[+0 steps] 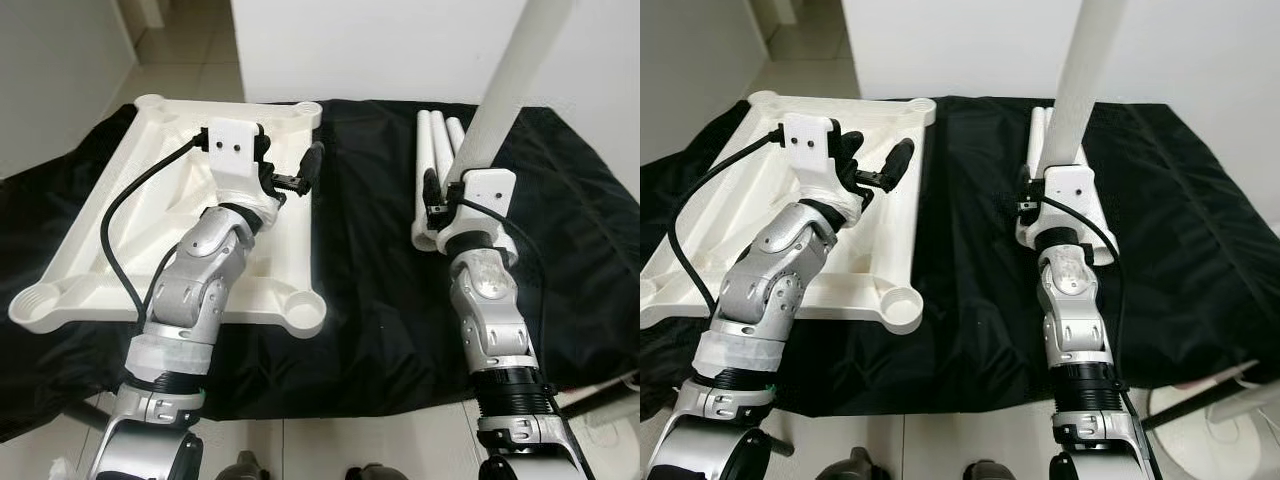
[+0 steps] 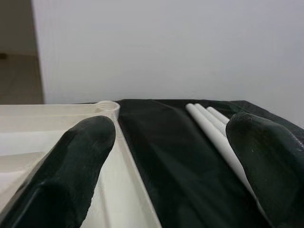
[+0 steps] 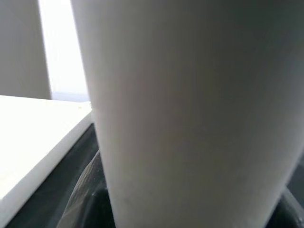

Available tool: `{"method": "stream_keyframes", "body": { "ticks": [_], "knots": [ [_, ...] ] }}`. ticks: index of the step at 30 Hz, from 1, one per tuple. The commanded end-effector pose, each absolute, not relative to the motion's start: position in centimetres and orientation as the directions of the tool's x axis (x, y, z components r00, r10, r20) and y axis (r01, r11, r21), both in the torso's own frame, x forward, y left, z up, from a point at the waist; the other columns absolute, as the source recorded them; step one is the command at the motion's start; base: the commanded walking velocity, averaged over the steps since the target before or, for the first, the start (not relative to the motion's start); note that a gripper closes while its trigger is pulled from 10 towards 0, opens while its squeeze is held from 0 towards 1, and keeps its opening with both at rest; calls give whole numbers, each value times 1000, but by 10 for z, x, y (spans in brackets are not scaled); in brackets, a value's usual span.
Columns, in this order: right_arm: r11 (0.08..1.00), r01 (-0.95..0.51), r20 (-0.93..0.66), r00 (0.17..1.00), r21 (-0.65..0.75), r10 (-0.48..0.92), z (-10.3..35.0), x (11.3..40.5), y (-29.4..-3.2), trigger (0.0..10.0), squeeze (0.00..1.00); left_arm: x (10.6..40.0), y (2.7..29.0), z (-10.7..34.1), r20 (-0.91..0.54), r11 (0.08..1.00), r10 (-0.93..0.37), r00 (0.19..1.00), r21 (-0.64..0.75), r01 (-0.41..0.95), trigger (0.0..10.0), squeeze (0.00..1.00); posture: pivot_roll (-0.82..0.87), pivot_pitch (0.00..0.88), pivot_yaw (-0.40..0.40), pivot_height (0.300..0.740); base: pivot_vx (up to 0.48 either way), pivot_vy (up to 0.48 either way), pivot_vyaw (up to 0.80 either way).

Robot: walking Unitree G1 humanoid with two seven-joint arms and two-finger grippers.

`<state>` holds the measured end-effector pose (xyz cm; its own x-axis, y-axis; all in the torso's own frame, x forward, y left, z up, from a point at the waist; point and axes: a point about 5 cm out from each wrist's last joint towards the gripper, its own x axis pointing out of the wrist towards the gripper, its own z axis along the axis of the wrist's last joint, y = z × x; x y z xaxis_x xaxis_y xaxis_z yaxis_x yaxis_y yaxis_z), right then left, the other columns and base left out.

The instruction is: Building children table

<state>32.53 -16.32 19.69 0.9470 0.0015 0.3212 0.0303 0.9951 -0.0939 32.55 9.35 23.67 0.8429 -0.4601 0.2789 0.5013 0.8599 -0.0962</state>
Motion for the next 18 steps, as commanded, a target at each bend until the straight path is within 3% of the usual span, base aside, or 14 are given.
{"method": "stream_keyframes", "body": {
  "ticks": [1,7,18],
  "knots": [
    [995,26,340,941,-98,9,202,327,-161,10000,0,325,95,235,265,862,-459,848,-99,498,10000,0,35,5,23,740,0,326,0],
    [995,23,340,940,-97,11,204,329,-160,10000,0,325,97,235,265,864,-457,849,-95,495,10000,0,48,3,19,740,0,294,0],
    [995,14,338,941,-100,21,202,329,-157,10000,0,323,94,237,272,866,-472,839,-35,499,10000,0,50,0,19,740,0,0,0]
  ]
}}
